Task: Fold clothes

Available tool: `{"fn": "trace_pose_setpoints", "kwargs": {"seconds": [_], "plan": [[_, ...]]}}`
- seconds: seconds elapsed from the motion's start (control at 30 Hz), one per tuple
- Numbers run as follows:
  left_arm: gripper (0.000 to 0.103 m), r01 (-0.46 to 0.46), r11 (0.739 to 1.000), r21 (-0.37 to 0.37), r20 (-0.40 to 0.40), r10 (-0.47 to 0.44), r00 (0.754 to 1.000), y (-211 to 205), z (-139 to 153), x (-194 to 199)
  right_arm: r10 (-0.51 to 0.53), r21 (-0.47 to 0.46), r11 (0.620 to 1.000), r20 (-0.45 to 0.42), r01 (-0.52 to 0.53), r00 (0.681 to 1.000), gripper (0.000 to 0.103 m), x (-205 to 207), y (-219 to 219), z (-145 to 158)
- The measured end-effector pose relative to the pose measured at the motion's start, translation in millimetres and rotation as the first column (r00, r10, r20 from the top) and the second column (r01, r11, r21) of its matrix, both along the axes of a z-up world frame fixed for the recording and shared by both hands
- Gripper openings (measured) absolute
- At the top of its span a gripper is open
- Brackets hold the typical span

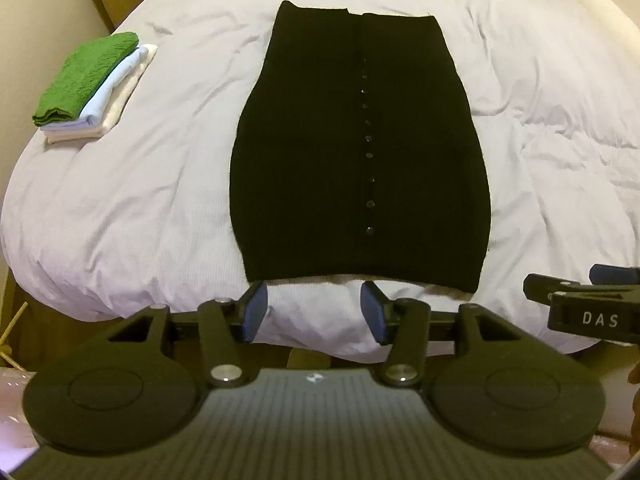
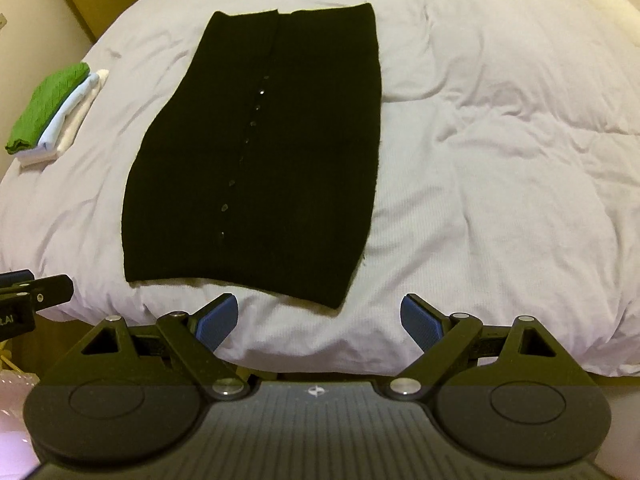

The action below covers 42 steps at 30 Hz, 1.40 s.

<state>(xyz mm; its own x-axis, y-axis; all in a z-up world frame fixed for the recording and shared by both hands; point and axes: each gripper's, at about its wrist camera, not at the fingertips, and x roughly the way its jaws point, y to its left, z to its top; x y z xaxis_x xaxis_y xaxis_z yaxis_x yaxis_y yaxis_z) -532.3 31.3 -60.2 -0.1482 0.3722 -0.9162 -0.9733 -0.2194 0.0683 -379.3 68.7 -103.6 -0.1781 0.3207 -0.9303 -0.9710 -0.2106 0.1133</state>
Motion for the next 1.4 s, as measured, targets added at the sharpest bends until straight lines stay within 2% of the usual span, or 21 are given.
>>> {"fn": "trace_pose_setpoints", "kwargs": {"seconds": [0.23, 0.9, 1.07, 1.4], "plan": [[0.049, 0.012, 1.0, -0.024, -0.006, -0.012, 1.0, 2, -8, -1, -0.002, -0.016, 1.0, 0.015, 0.002, 1.0, 0.09, -1, 3, -3], [0.053, 0.021, 1.0, -0.006, -0.012, -0.021, 1.0, 0, -1, -11, 0.014, 0.003, 1.0, 0.018, -0.014, 1.0, 0.09, -9, 7, 6], [0.057, 0.013, 1.0, 0.004, -0.02, -0.013, 1.0, -3, 2, -17, 0.031, 0.01, 0.999, 0.014, -0.031, 0.999, 0.09, -15, 6, 10], [0.057, 0.0, 1.0, 0.016, -0.026, 0.0, 1.0, -5, 5, -18, 0.049, 0.022, 0.999, 0.011, -0.049, 0.999, 0.09, -20, 5, 14]]}}
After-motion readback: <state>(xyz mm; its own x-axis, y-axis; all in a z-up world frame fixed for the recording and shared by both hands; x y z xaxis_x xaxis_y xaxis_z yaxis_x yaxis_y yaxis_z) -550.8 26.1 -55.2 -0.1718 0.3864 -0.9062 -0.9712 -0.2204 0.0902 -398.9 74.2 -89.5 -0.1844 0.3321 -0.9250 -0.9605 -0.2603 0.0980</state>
